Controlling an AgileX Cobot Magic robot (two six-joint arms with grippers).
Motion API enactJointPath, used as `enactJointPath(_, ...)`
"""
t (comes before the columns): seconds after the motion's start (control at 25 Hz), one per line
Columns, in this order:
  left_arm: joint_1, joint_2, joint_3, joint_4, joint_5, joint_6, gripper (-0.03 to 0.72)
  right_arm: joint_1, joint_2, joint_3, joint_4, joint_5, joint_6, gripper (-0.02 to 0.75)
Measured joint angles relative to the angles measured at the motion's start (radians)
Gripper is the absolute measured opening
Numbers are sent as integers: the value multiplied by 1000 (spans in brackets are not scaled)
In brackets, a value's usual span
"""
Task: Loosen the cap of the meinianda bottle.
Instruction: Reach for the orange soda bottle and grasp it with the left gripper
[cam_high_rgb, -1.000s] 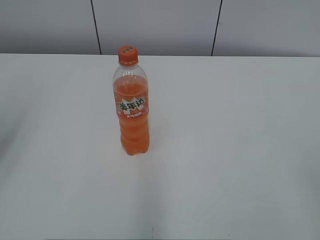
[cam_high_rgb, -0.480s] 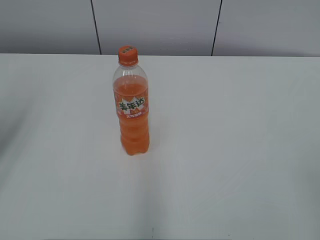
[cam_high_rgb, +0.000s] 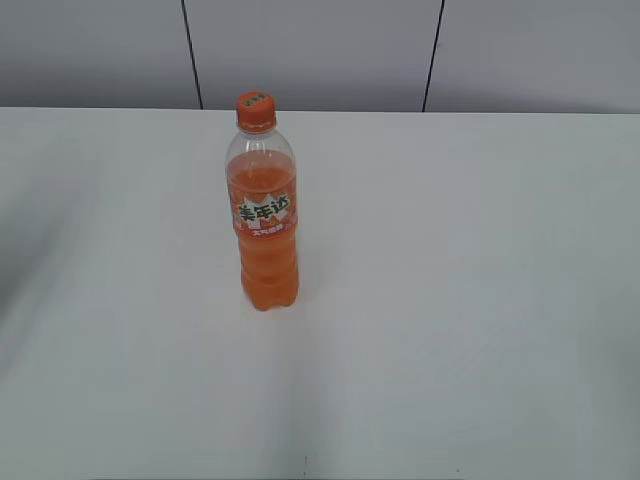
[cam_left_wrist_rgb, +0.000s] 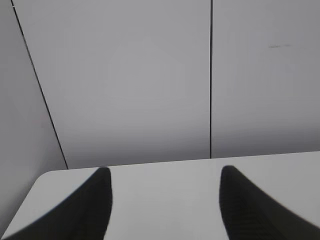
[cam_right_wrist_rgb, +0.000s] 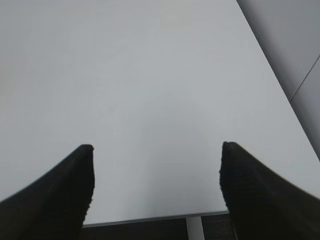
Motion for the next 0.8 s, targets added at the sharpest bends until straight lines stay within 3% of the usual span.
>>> enactJointPath(0.36,0,91,88,1,-152,-6,426,0,0,0,0,0,0,585)
enactJointPath(0.8,0,233,91,12,-233,-6,426,0,0,0,-8,0,0,585)
